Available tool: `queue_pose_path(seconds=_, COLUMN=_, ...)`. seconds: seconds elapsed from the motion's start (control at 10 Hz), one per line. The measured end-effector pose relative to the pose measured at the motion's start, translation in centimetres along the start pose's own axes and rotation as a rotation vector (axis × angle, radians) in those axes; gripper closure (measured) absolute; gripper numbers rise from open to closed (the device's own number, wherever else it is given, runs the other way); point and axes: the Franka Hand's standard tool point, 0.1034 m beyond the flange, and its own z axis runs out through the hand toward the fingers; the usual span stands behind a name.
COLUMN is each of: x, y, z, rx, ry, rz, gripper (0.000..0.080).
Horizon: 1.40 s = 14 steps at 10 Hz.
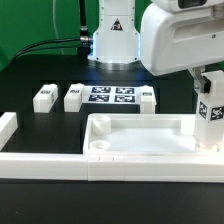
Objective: Assemble desk
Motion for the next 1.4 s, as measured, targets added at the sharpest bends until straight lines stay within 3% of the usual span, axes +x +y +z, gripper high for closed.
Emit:
queue_pose_path(seconds=0.3, x=0.01, y=0.06, z=0.00, rx=0.001, ry=0.001, rz=0.050, gripper=0.0510)
queue_pose_path(seconds=0.7, x=-0.38, y=0.34, z=0.16, rx=0.044, ry=0.005, rz=0.683, gripper=0.0510)
queue_pose_path(seconds=1.1, x=-0.29, y=0.08, z=0.16, rx=0.041, ry=0.010, rz=1.116, gripper=0.0510)
queue_pose_path(seconds=1.3, x=-0.29, y=0.09, z=0.17, rx=0.035, ry=0.013, rz=1.075, gripper=0.0505)
queue_pose_path(seconds=1.4, x=-0.23, y=0.04, z=0.10, rx=0.009, ry=0.024, rz=0.966, gripper=0.0303)
